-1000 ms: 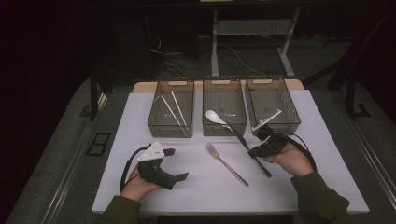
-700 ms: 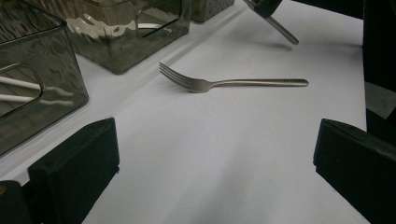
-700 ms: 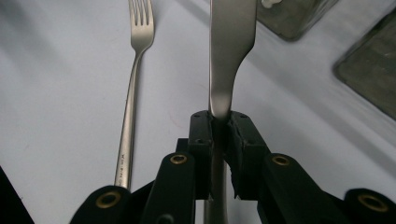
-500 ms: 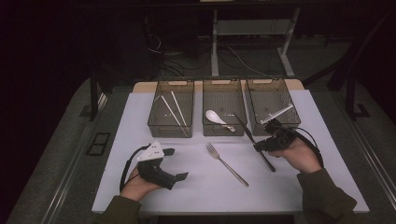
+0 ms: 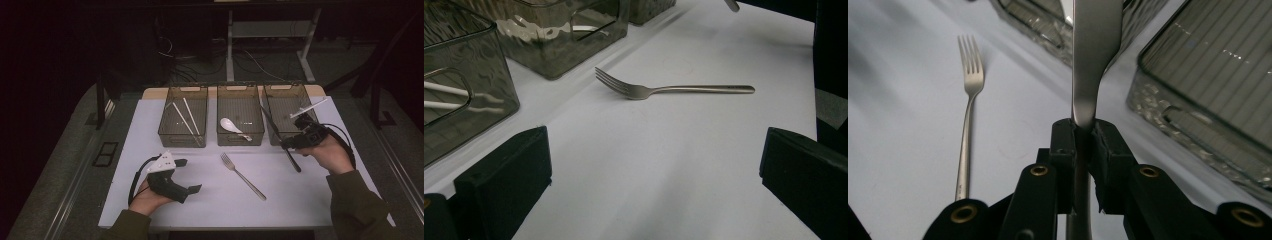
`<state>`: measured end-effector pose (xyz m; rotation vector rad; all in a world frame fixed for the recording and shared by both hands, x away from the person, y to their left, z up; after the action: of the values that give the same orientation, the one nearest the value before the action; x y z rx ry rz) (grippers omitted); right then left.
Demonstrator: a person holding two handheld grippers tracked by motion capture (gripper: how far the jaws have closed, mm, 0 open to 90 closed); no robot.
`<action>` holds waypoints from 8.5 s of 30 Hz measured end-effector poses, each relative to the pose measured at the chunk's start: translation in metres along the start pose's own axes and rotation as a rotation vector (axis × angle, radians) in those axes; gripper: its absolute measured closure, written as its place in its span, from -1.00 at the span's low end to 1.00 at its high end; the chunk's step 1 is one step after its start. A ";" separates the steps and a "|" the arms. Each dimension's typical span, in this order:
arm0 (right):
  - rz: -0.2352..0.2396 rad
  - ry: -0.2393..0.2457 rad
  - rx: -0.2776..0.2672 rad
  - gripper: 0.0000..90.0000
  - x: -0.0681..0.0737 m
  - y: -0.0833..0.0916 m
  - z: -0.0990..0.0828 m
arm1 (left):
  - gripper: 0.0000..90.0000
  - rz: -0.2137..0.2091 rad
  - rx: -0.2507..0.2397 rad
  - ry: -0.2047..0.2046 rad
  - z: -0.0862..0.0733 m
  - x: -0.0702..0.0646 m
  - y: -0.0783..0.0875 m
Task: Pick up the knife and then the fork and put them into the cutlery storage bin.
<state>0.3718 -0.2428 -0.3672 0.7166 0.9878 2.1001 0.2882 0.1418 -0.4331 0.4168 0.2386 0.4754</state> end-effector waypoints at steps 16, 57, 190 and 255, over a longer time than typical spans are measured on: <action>-0.097 -0.068 -0.032 0.78 -0.036 0.023 0.038 | -1.00 -0.003 -0.003 0.001 0.000 0.000 0.000; -0.240 -0.167 0.034 0.77 -0.122 -0.033 0.062 | -1.00 -0.008 -0.009 0.016 -0.001 0.002 0.001; 0.126 0.088 -0.282 0.43 0.045 -0.061 -0.041 | -1.00 0.004 0.008 0.001 -0.002 -0.001 -0.001; 0.120 0.205 -0.145 0.89 0.090 -0.099 -0.032 | -1.00 0.003 -0.001 0.005 -0.001 -0.001 0.000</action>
<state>0.3302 -0.1404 -0.4493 0.5063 0.9072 2.3593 0.2864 0.1419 -0.4340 0.4150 0.2427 0.4791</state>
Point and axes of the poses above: each handheld gripper's, and its own axes: y roughly backward along the jaws, z roughly out of its top, x roughly to its left, the point moved 3 cm from there along -y, roughly forward along the jaws, and after that the axes turned 3 degrees about -x, right-handed, at the moved point
